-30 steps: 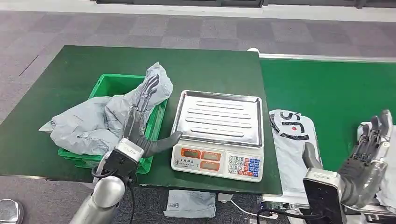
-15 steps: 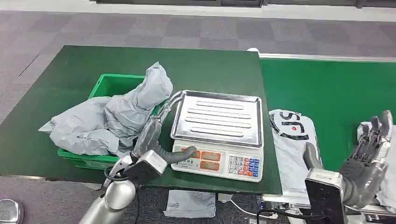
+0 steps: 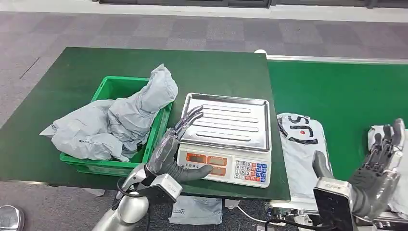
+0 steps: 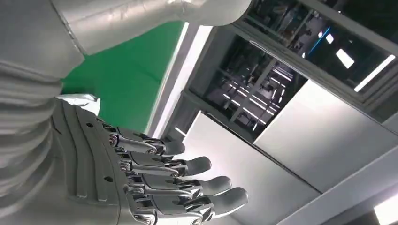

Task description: Moved the parcel from conveyor to table for the left to box.

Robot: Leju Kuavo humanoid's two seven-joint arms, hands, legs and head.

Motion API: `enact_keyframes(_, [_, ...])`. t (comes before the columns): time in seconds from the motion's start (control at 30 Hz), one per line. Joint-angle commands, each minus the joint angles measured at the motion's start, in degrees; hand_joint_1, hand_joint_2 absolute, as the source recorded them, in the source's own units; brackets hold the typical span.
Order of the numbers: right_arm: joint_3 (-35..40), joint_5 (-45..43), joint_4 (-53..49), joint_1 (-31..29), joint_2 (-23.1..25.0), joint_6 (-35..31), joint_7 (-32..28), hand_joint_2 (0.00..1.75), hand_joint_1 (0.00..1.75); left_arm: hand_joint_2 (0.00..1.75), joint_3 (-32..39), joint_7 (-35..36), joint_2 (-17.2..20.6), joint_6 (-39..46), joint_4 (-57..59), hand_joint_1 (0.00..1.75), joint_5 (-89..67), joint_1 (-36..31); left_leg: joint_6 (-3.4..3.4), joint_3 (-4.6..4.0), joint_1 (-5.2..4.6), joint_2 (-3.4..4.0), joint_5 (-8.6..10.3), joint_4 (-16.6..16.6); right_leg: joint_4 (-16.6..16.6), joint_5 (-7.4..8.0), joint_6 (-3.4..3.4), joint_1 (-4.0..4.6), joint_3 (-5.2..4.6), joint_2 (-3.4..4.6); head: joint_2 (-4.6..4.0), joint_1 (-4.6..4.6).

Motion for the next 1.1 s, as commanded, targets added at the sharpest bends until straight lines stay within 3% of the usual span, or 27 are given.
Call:
enact_keyframes(0.03, [-4.19,0.01,-0.49,-0.14,2.27,-0.17,0.01,1.75,0.00,1.75,-2.64,-2.40,-0.94,-0.11,1.37,0.00,1.26,-0.45,0.03,0.12,0.01,-0.12,0.03,-0.14,-0.17,0.00,-0.01,0.02,0.18,-0.13,0.00,0.00])
enact_keyframes(0.3, [-7.09,-0.77,-3.21,2.16,4.03,-1.08,-0.89,1.75,0.00,1.75,0.01,-1.90,-3.25,2.66,0.49,0.00,0.80,1.41,0.02,0.09,-0.01,-0.14,0.01,-0.09,-0.10,-0.03,-0.01,-0.01,0.15,-0.15,0.00,0.00])
enact_keyframes(0.63, [-6.45,1.65,-4.81,3.52,4.84,-0.82,1.21,1.75,0.00,1.75,2.60,-2.14,-3.10,3.62,-1.68,0.00,-0.55,4.41,0.03,0.12,0.01,-0.06,0.00,-0.15,-0.15,-0.01,-0.01,0.01,0.16,-0.10,0.00,0.00])
enact_keyframes(0.83, [-4.43,0.59,-1.09,1.91,2.25,-1.44,0.77,1.75,0.00,1.75,4.37,-1.00,-3.28,3.66,-3.25,0.00,-1.31,6.95,0.05,0.12,0.03,0.09,-0.03,-0.13,-0.18,0.02,0.01,0.04,0.17,0.04,0.00,0.00])
enact_keyframes(1.1, [-4.97,2.47,-3.53,1.72,3.87,0.02,2.51,1.75,0.00,1.75,3.72,-1.23,-3.79,2.60,-2.20,0.00,-1.51,6.87,0.03,0.15,0.05,-0.01,0.01,-0.21,-0.23,0.03,-0.02,0.05,0.24,-0.03,0.00,0.00])
